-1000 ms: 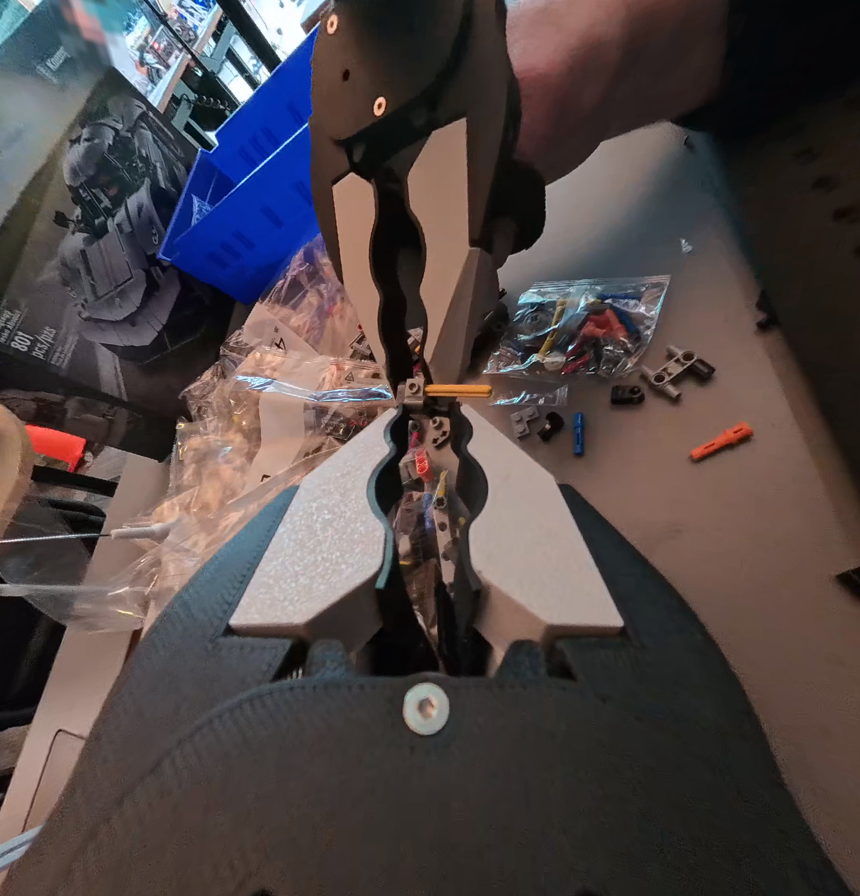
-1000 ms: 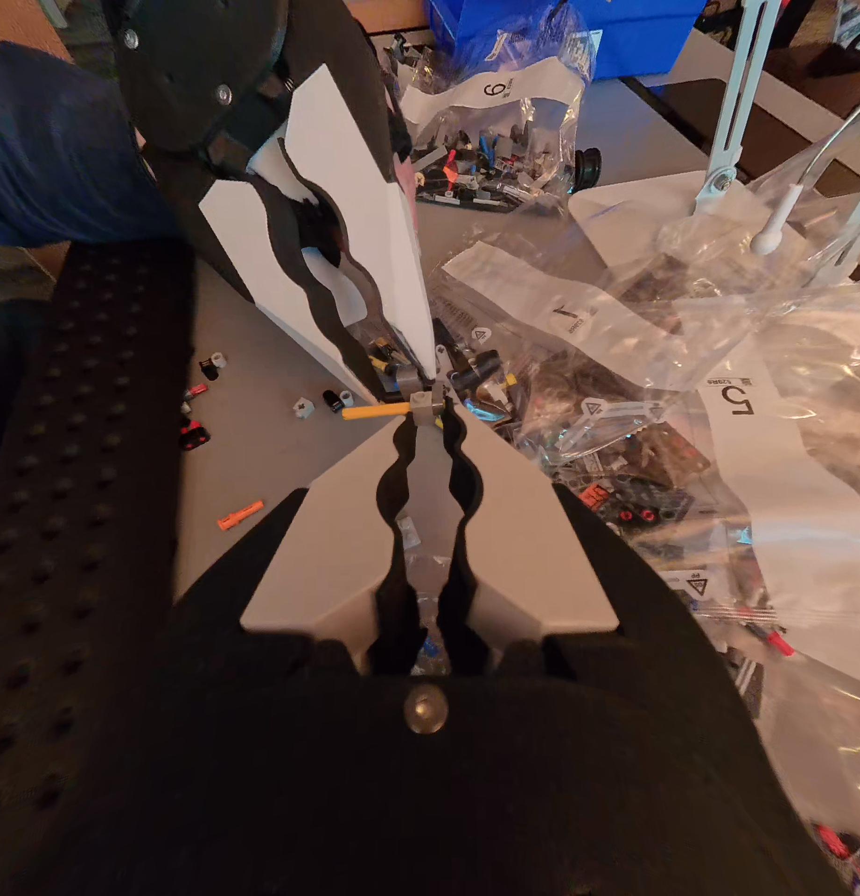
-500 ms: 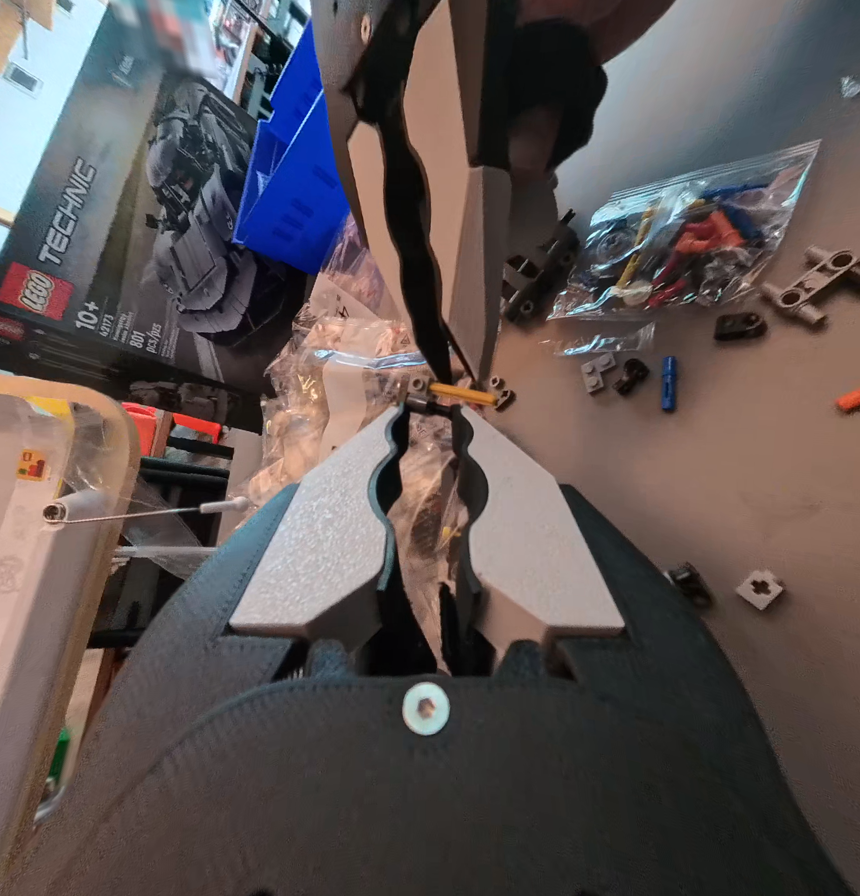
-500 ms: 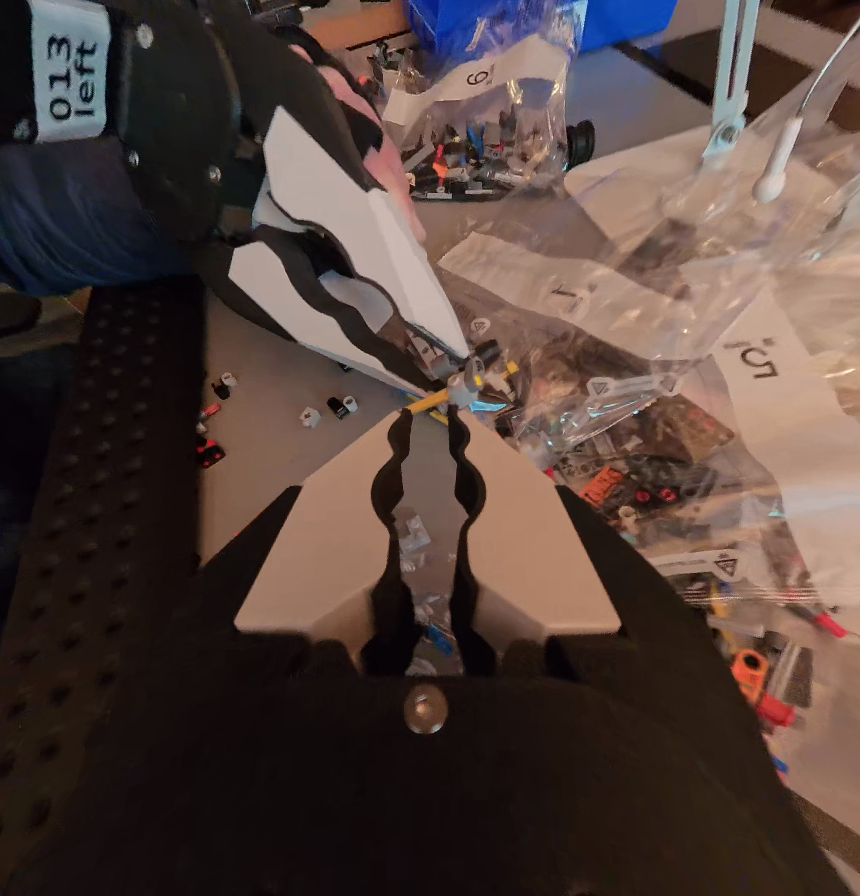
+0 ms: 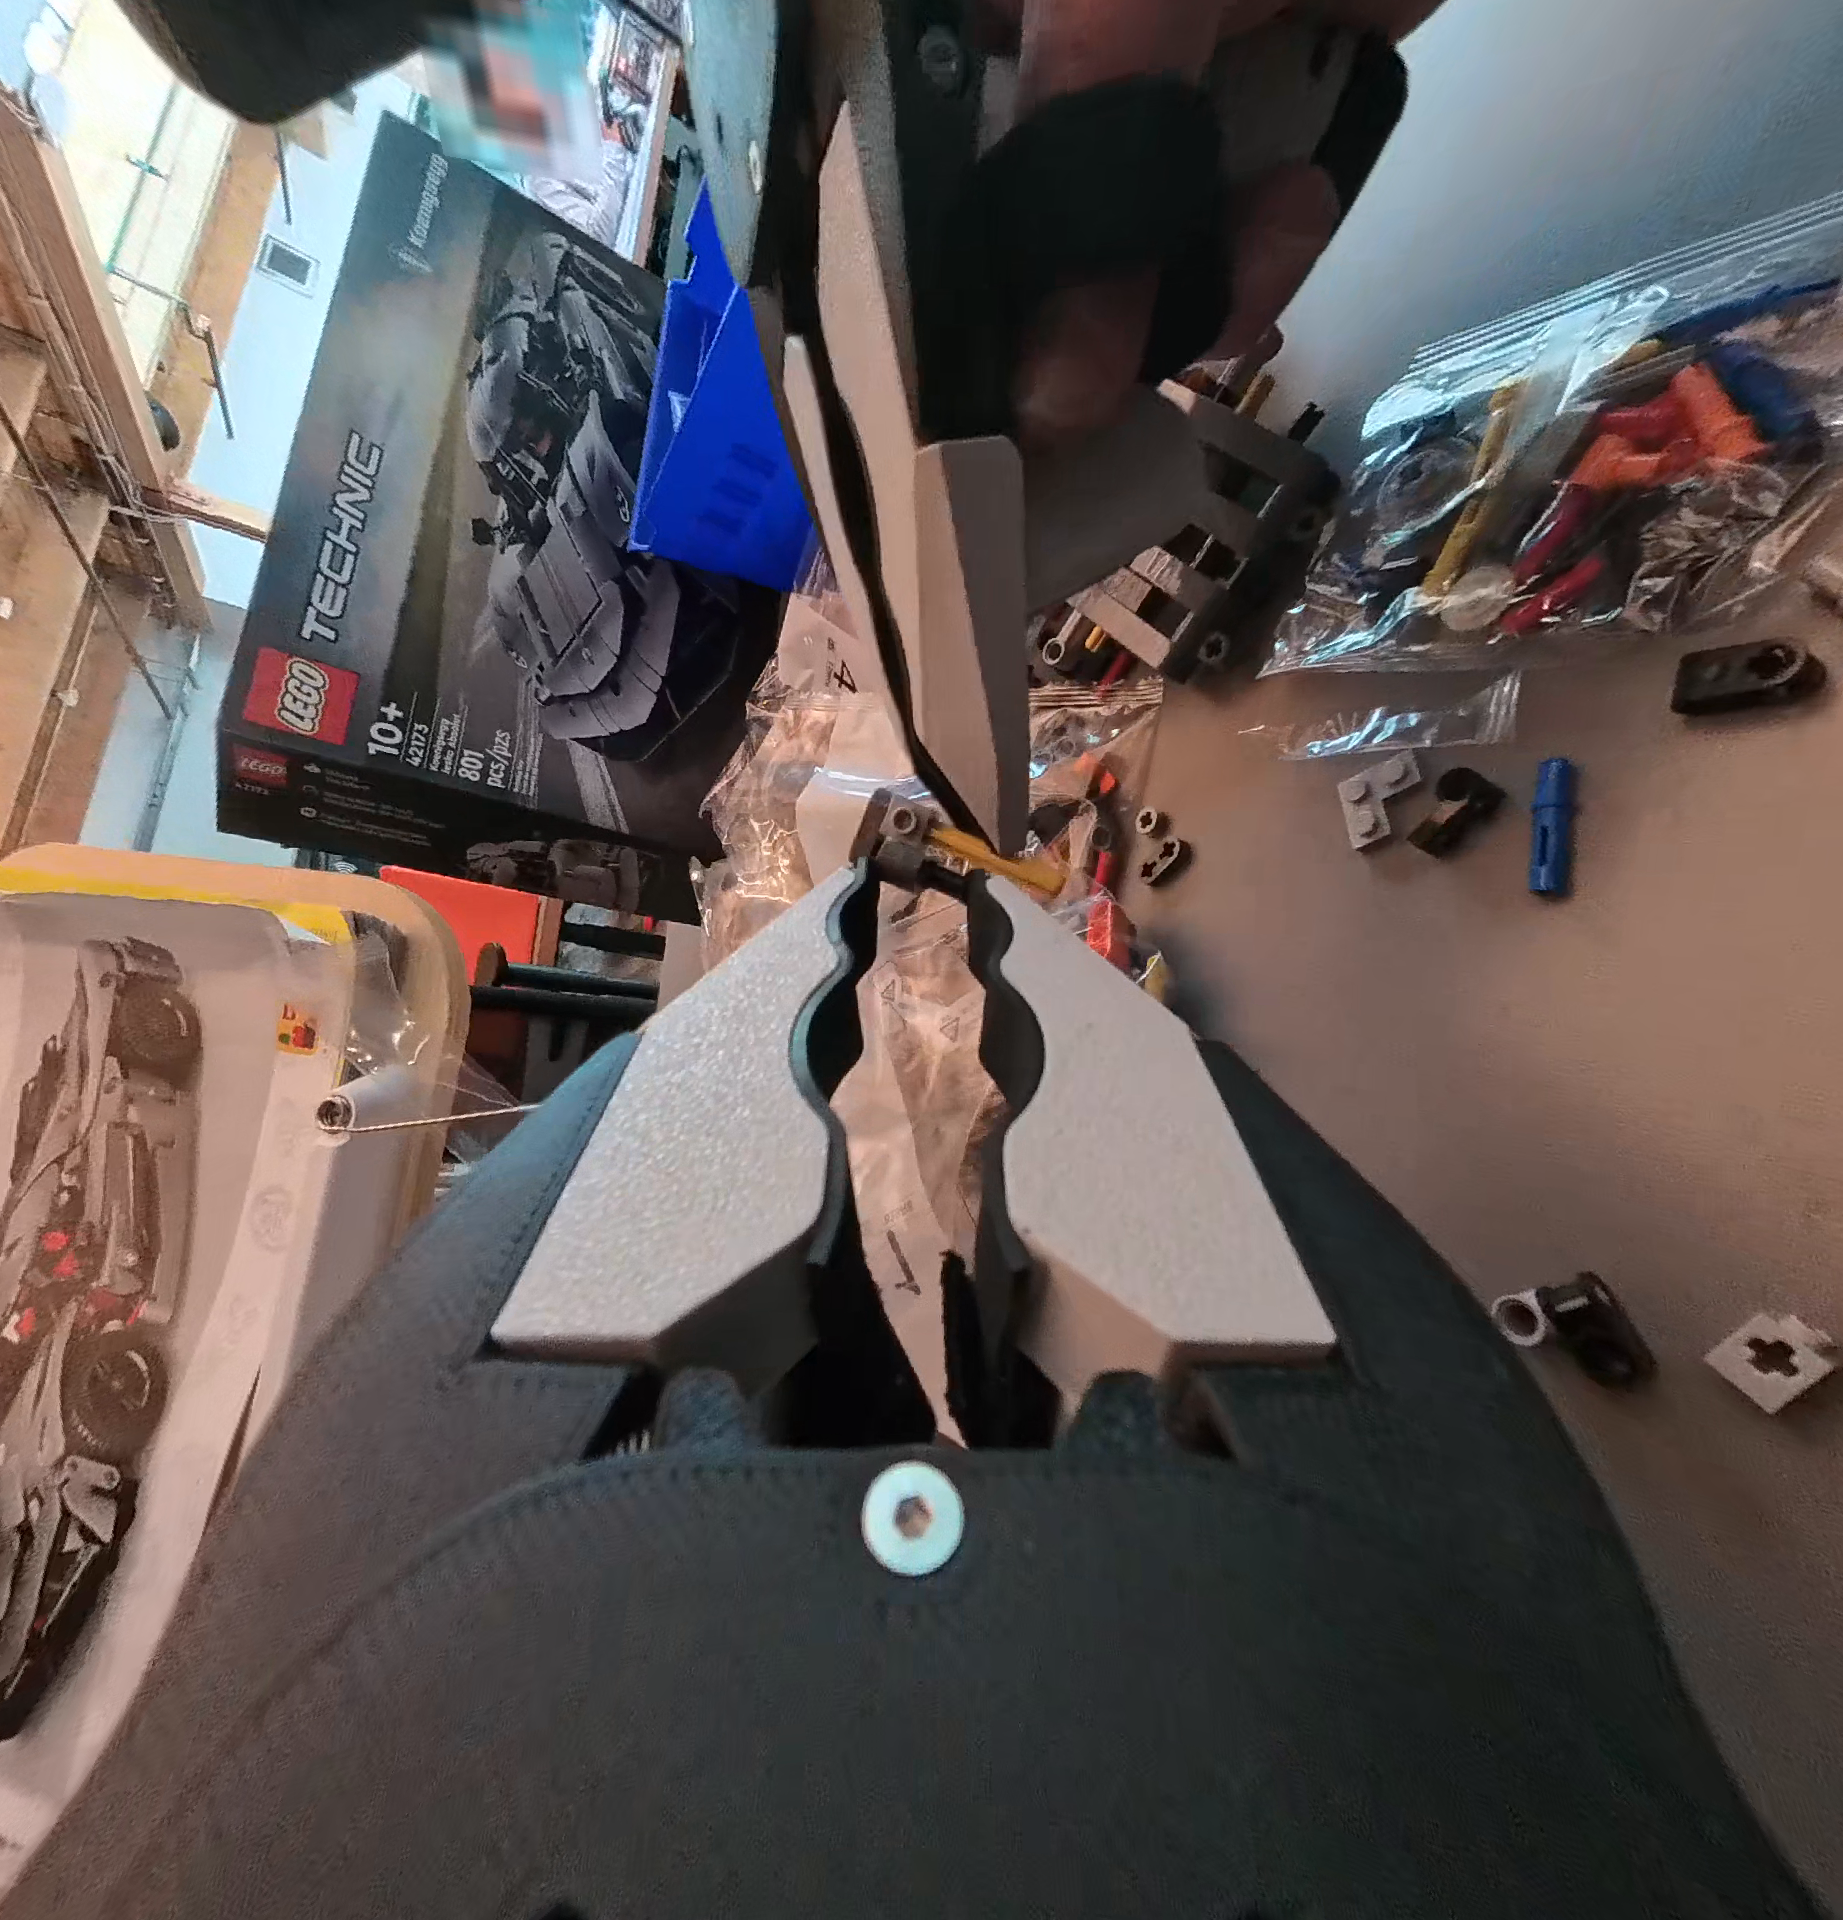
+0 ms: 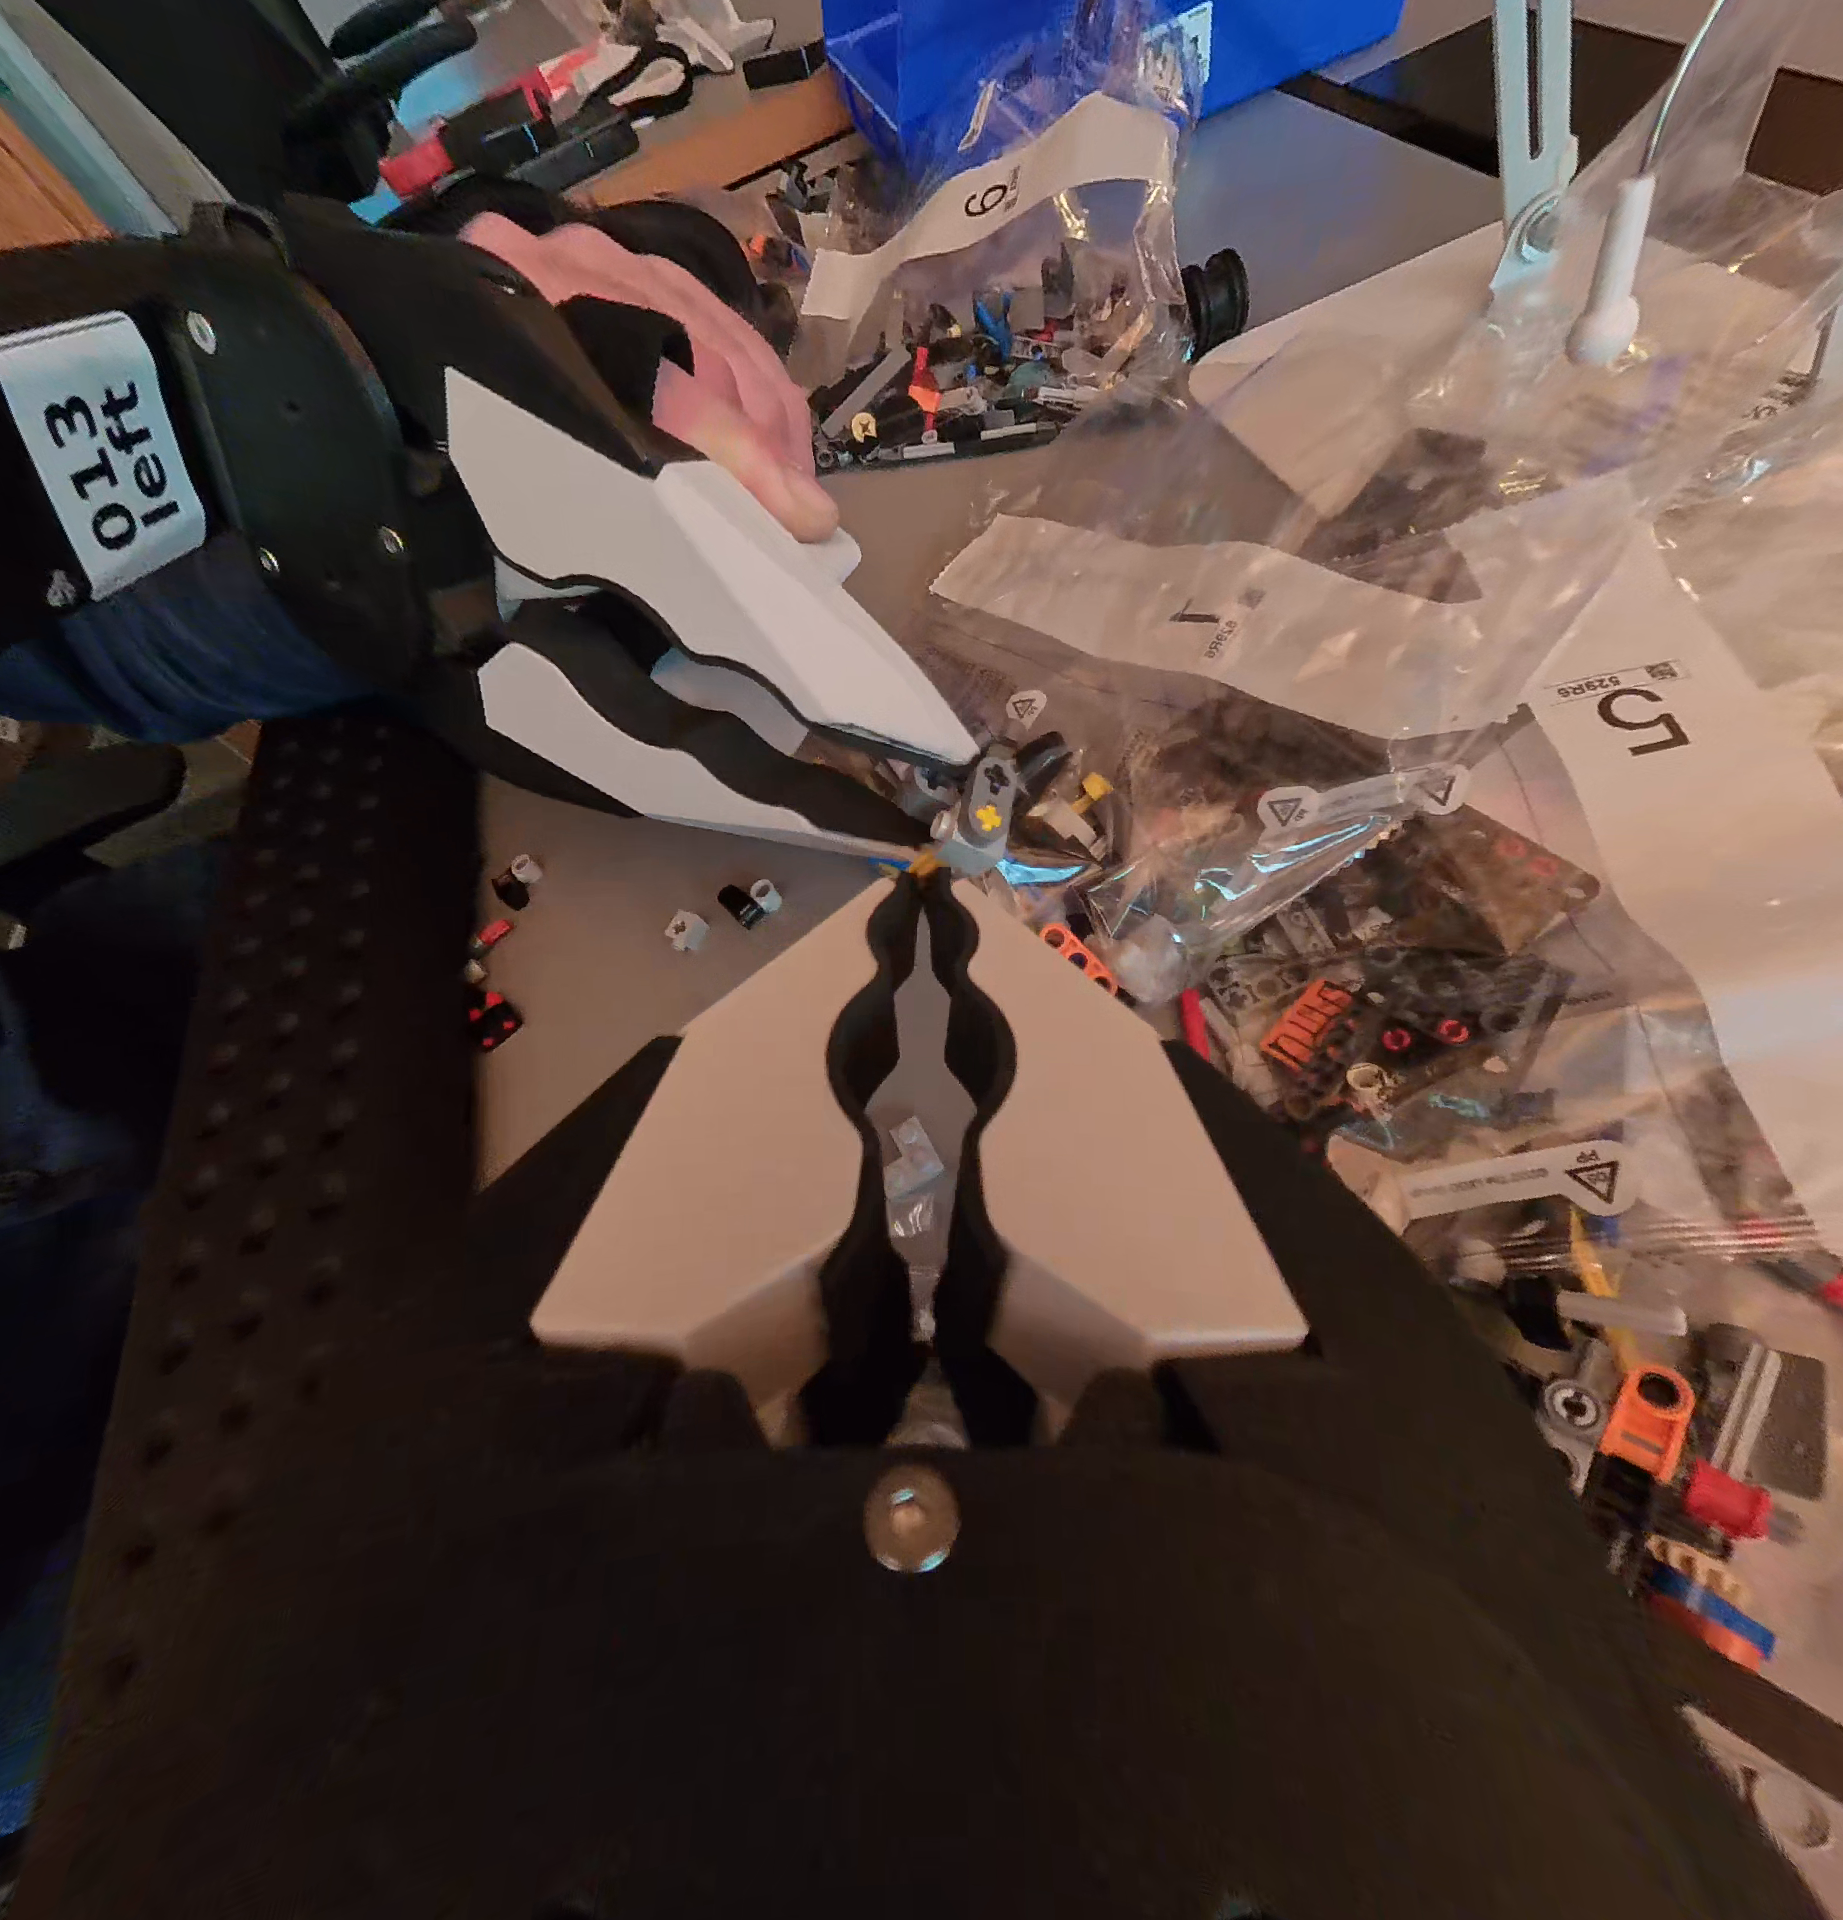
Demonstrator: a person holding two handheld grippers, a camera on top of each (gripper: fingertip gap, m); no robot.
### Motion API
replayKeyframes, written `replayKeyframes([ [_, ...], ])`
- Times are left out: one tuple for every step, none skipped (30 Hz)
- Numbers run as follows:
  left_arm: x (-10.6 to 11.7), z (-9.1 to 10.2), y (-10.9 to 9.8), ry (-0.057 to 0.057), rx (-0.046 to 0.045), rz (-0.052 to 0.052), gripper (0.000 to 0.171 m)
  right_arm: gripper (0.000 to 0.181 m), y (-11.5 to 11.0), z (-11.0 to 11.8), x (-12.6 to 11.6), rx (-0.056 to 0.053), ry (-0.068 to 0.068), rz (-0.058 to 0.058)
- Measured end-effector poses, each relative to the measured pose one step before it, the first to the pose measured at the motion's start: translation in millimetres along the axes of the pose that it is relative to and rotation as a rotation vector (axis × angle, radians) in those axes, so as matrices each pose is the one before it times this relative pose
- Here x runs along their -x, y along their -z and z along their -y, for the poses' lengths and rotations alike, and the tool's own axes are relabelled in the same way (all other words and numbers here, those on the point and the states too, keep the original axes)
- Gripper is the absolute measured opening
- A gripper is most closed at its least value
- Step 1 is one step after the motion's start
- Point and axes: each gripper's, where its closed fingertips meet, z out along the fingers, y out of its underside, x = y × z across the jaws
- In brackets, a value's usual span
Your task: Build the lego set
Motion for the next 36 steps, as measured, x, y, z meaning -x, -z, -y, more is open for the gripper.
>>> replayKeyframes([
  [1.25,-0.43,0.01,0.0061,0.00493,0.006,0.015,0.0,-1.04,-1.78,2.16,0.0158,0.0109,0.0068],
  [6.43,1.47,0.55,0.0158,-0.00622,0.0331,0.015,0.0,-5.02,-5.79,6.63,0.0411,0.0192,0.028],
  [5.3,3.28,0.9,0.0325,-0.01241,0.0099,0.015,0.0,-8.92,-6.64,4.89,0.0514,0.0292,0.0011],
  [1.72,3.12,0.46,0.0211,-0.00886,-0.0109,0.015,0.0,-6.77,-4.0,-1.94,0.0462,0.0454,-0.0494],
  [-1.07,0.36,0.03,-0.0122,0.00324,-0.0081,0.015,0.0,1.32,1.53,-6.06,0.0078,0.033,-0.052],
  [-0.71,-2.6,-0.06,-0.0131,0.00569,0.0064,0.015,0.0,7.81,5.1,-6.07,-0.0388,-0.0138,-0.0147],
  [5.73,-3.13,2.13,0.009,-0.00532,0.0275,0.006,0.0,8.32,2.38,-6.83,-0.0423,-0.0391,-0.0046],
  [2.22,-3.1,1.89,0.031,-0.0062,-0.0153,0.006,0.0,7.93,7.07,-4.14,-0.0739,-0.0405,0.0063],
  [0.29,-0.92,1.26,0.0169,-0.01284,-0.0122,0.005,0.0,5.76,6.83,-1.69,-0.0518,-0.0332,0.0128],
  [-0.24,-0.73,0.03,-0.001,0.00036,0.0008,0.005,0.0,1.73,1.91,-1.5,-0.0125,-0.0137,0.0032],
  [-2.33,1.06,-1.02,-0.0092,0.00043,-0.0045,0.005,0.0,-1.53,-2.08,-0.32,0.0119,-0.0002,0.0007],
  [-3.33,2.4,-1.24,-0.0052,-0.00569,-0.0087,0.006,0.0,-2.55,-1.77,1.74,0.0126,0.0086,0.0037],
  [-2.77,1.02,-1.21,-0.0101,0.0019,-0.0048,0.006,0.0,-1.6,-0.58,0.48,0.0043,0.0135,-0.0064],
  [-0.19,-0.69,-0.72,-0.0115,0.00872,0.0066,0.006,0.0,-0.31,-0.71,-0.92,0.0032,0.0073,-0.0089],
  [1.32,-1.52,-0.18,-0.0023,0.00747,0.0087,0.006,0.0,0.84,0.66,-0.37,-0.007,-0.0123,0.0057],
  [1.75,-0.98,0.24,0.0043,-0.00094,0.0063,0.006,0.0,1.53,1.95,0.11,-0.0144,-0.0191,0.0116],
  [1.76,-2.23,-0.2,0.0006,0.0077,0.0068,0.006,0.0,1.85,1.6,-1.19,-0.0107,-0.0138,0.0016],
  [1.22,-3.05,-0.83,-0.0086,0.01308,0.0094,0.006,0.003,1.61,2.02,-0.38,-0.0122,-0.0114,0.0047],
  [-0.21,-1.09,-0.68,-0.007,0.00302,0.0046,0.006,0.005,0.79,3.04,2.83,-0.0198,-0.0135,0.0224],
  [-1.76,0.67,-0.73,-0.0017,-0.00307,-0.0051,0.006,0.008,-0.36,1.87,2.35,-0.0123,-0.013,0.018],
  [-1.32,0.74,-0.74,-0.0052,0.00195,-0.0015,0.006,0.011,-1.15,-1.02,-0.52,0.0067,-0.0029,-0.0031],
  [-0.35,0.75,-0.46,-0.0104,0.00341,0.0057,0.006,0.013,-1.07,-1.41,-1.88,0.0093,0.0089,-0.0172],
  [-0.57,2.62,0.31,-0.0017,-0.00849,0.0012,0.006,0.012,-0.95,-0.68,-0.51,0.0036,0.0117,-0.0115],
  [-1.02,3.2,0.48,0.0075,-0.01137,-0.0061,0.006,0.011,-1.18,-1.14,-0.07,0.0076,0.0063,-0.0059],
  [-0.54,1.9,0.33,0.0016,-0.00416,-0.0022,0.005,0.01,-1.12,-1.07,0.25,0.008,0.0038,-0.0015],
  [-0.03,-0.39,-0.22,-0.0094,0.00572,0.0037,0.006,0.008,-0.42,-0.05,-0.05,0.0033,0.0067,-0.0055],
  [0.13,0.02,0.12,-0.0018,-0.00268,0.0011,0.006,0.007,-0.37,-0.26,0.04,0.0042,0.0148,-0.0071],
  [-0.05,0.45,0.23,0.011,-0.00852,-0.0044,0.006,0.006,-0.03,-0.34,0.02,0.0045,0.0109,-0.0071],
  [0.03,0.25,0.26,0.009,-0.00716,-0.0051,0.006,0.005,0.64,0.27,-0.28,0.005,0.0134,-0.0106],
  [0.04,0.9,0.86,-0.0003,-0.01067,-0.007,0.006,0.004,1.09,0.33,-1.24,0.0073,0.0289,-0.0231],
  [-1.24,1.01,0.93,0.0064,-0.01121,-0.0195,0.007,0.003,1.04,-0.47,-1.83,0.0124,0.0302,-0.0267],
  [-2.26,0.53,0.47,0.0245,-0.00969,-0.027,0.007,0.003,0.95,-0.89,-0.83,0.0159,0.0314,-0.0208],
  [-2.61,0.67,0.83,0.0249,-0.01635,-0.0296,0.007,0.002,0.81,-1.04,-0.75,0.0161,0.0425,-0.0234],
  [-1.24,-0.05,1.46,0.0153,-0.01474,-0.0222,0.007,0.002,0.42,-1.49,-0.54,0.0179,0.0432,-0.022],
  [3.03,-2.52,1.22,0.0145,0.00176,0.0034,0.01,0.002,-0.04,-1.15,0.64,0.0143,0.0299,-0.0102],
  [1.63,-1.84,0.96,0.0242,-0.00288,-0.0098,0.016,0.002,0.0,1.16,2.48,-0.0013,0.0216,0.0036],
])
